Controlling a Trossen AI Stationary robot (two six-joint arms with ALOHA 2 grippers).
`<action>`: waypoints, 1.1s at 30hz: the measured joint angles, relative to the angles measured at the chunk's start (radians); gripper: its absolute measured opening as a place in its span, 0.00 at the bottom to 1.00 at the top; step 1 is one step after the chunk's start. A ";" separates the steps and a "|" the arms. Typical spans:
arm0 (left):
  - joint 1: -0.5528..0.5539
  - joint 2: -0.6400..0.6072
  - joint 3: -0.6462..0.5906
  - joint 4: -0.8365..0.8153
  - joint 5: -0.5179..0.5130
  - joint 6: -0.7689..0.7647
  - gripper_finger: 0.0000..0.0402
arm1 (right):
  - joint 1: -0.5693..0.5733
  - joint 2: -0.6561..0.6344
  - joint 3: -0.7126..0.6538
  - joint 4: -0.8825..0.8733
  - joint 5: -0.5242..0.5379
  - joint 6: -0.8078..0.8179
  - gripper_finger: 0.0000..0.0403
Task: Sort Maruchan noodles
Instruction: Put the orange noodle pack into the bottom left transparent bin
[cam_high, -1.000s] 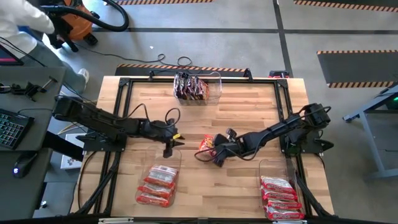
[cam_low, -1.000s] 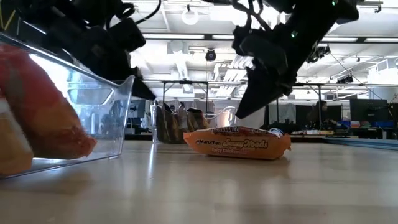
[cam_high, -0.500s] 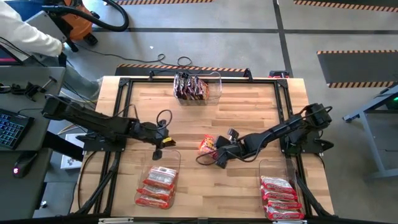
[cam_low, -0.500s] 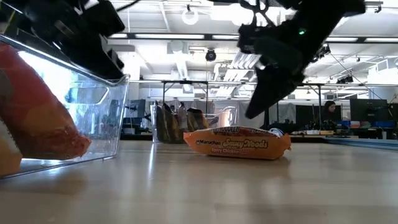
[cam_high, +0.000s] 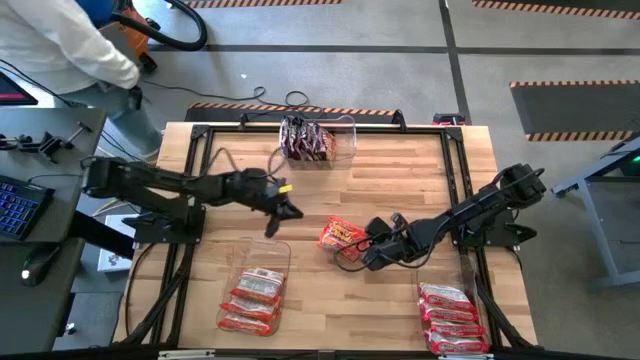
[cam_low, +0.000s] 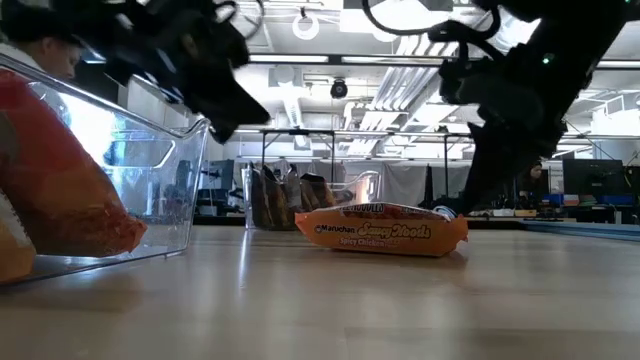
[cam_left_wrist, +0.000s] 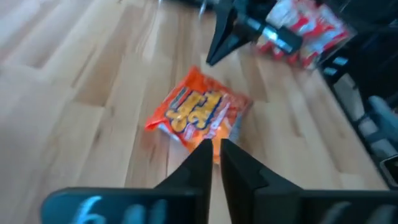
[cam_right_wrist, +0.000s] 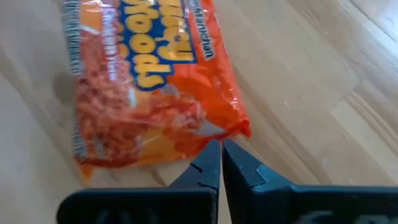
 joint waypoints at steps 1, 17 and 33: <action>0.003 0.039 0.021 -0.005 0.003 0.005 0.07 | -0.001 0.000 -0.007 0.011 0.000 0.000 0.00; 0.010 0.477 0.359 -0.139 0.000 -0.066 0.40 | -0.004 0.009 -0.026 0.102 0.037 -0.042 0.00; 0.015 0.649 0.405 -0.032 0.012 0.123 0.47 | -0.004 0.029 -0.026 0.159 0.045 -0.099 0.00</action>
